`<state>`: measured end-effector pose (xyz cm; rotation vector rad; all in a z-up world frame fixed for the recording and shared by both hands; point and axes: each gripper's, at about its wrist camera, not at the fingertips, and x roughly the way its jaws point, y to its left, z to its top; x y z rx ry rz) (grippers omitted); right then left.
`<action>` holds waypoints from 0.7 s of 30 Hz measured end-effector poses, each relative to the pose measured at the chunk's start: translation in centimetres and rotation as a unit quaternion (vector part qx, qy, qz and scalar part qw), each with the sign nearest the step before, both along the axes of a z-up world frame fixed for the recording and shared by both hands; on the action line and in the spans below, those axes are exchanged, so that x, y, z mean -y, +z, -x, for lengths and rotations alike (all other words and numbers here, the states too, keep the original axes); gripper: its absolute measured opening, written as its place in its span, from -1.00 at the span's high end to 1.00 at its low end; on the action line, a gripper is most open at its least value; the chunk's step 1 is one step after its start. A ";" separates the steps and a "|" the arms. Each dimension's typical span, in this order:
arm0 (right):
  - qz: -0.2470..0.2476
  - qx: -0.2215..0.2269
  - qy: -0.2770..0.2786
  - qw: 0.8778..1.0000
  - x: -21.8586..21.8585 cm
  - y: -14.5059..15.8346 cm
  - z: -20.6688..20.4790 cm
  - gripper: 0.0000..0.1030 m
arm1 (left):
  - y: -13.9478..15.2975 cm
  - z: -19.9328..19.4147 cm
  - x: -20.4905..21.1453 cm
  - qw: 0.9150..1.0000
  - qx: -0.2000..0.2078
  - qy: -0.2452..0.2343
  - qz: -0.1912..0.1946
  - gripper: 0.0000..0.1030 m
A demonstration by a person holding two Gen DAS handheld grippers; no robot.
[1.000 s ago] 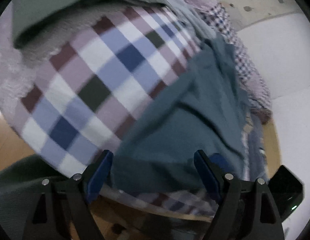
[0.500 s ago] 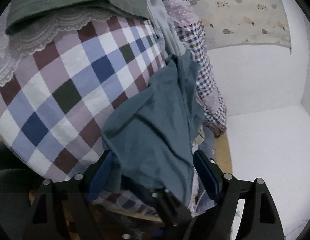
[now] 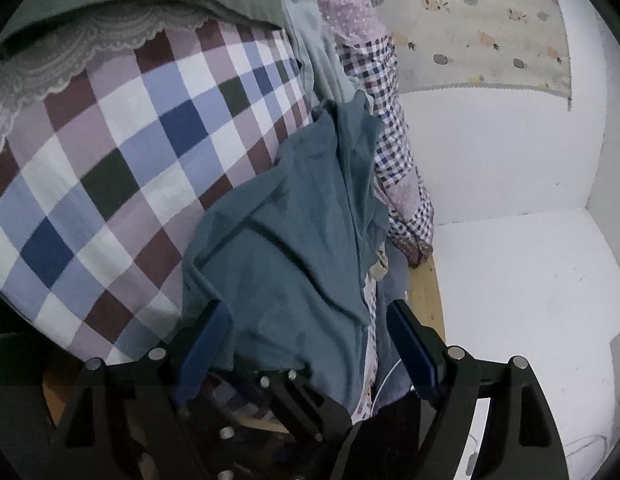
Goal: Fold clothes
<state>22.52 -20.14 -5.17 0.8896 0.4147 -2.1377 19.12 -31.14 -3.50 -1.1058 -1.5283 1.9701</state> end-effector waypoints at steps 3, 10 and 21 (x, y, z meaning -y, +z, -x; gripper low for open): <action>0.037 0.032 -0.004 0.999 -0.8 0.5 0.6 0.85 | -0.2 -0.1 0.3 1.000 0.009 0.011 0.005 -0.64; 0.102 0.082 -0.014 0.991 -2.3 1.6 1.7 0.91 | -0.3 -0.1 -0.8 0.999 0.027 -0.004 0.043 -0.64; 0.082 0.076 0.002 0.994 -1.6 1.4 1.1 0.87 | -1.0 0.0 -2.0 0.994 0.047 -0.027 0.100 0.12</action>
